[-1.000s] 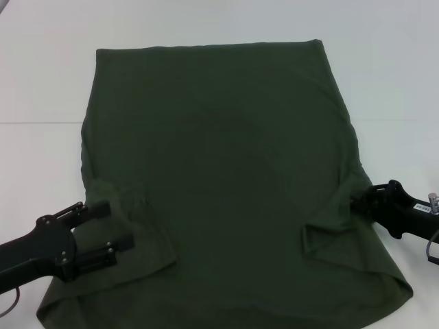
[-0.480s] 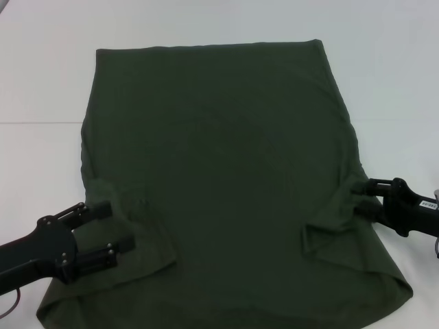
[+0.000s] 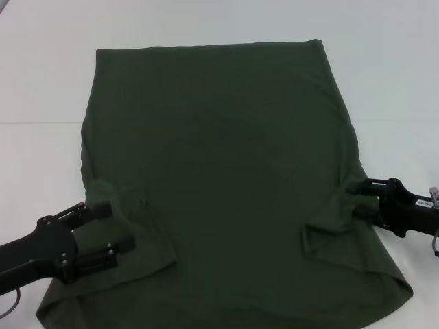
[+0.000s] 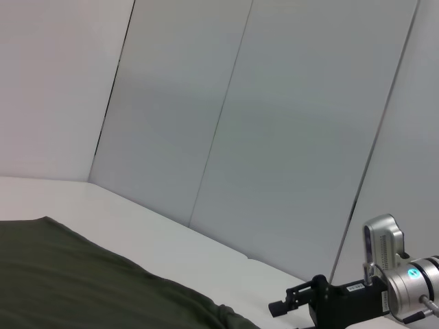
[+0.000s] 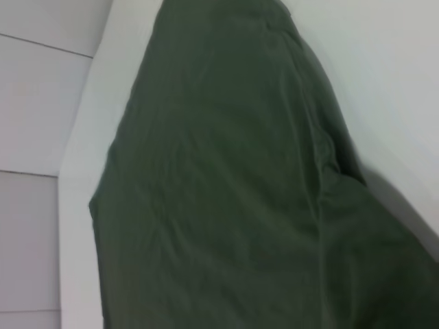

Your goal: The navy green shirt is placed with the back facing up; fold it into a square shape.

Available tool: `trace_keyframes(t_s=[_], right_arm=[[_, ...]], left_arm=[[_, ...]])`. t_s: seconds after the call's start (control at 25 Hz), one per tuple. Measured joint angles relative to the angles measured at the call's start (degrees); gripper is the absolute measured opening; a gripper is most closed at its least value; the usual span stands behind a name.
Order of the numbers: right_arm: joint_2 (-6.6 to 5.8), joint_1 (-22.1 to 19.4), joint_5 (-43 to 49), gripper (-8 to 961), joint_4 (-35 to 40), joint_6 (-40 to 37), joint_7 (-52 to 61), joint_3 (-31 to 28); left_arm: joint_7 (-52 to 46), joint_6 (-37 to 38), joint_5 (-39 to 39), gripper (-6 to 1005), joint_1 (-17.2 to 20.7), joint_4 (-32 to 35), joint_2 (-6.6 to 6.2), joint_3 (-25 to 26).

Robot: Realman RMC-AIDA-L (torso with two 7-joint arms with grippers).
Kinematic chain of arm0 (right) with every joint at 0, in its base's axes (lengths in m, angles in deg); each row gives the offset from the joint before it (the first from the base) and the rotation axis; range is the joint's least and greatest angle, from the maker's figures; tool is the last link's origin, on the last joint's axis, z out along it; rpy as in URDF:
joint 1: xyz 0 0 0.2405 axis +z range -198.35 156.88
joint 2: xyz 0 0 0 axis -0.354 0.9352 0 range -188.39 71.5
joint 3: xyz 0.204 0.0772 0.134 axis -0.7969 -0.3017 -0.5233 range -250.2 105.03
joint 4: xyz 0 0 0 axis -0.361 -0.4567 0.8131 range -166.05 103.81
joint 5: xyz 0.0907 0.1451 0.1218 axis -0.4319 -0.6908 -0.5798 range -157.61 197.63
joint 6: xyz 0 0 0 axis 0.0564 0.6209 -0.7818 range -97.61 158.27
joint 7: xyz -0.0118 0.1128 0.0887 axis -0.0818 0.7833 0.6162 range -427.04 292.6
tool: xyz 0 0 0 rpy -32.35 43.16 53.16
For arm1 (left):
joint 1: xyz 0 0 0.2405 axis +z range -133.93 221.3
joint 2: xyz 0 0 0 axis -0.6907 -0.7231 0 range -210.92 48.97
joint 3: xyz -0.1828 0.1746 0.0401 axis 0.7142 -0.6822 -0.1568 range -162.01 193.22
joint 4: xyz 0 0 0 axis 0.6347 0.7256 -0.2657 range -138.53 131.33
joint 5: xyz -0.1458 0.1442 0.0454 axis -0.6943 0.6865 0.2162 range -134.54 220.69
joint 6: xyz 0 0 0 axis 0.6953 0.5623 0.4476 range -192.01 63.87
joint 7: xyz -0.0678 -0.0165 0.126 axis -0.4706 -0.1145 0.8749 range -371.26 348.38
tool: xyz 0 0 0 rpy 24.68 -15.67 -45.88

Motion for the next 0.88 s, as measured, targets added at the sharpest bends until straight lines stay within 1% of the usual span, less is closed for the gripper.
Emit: trace_keyframes(t_s=[0.08, 0.16, 0.24, 0.28, 0.4, 0.64, 0.84, 0.88], right_arm=[[-0.1, 0.2, 1.1, 542, 0.6, 0.3, 1.9, 1.2], [0.01, 0.3, 2.1, 516, 1.9, 0.4, 3.3, 1.9], [0.63, 0.1, 2.5, 489, 3.6, 0.4, 3.5, 2.1], [1.17, -0.1, 2.5, 476, 4.8, 0.3, 3.5, 2.1], [1.65, -0.4, 2.5, 400, 6.3, 0.0, 3.6, 2.2], [1.46, -0.5, 2.5, 247, 6.3, -0.2, 3.8, 2.3], [1.27, -0.5, 2.5, 20, 6.1, -0.3, 3.8, 2.4], [1.24, -0.5, 2.5, 16, 6.2, -0.4, 3.8, 2.4]], left_arm=[[0.0, 0.0, 0.0, 892, 0.0, 0.0, 0.0, 0.0], [0.0, 0.0, 0.0, 892, 0.0, 0.0, 0.0, 0.0], [0.0, 0.0, 0.0, 892, 0.0, 0.0, 0.0, 0.0], [0.0, 0.0, 0.0, 892, 0.0, 0.0, 0.0, 0.0], [0.0, 0.0, 0.0, 892, 0.0, 0.0, 0.0, 0.0], [0.0, 0.0, 0.0, 891, 0.0, 0.0, 0.0, 0.0], [0.0, 0.0, -0.1, 891, -0.2, 0.0, 0.0, 0.0], [0.0, 0.0, -0.1, 891, -0.2, 0.0, 0.0, 0.0]])
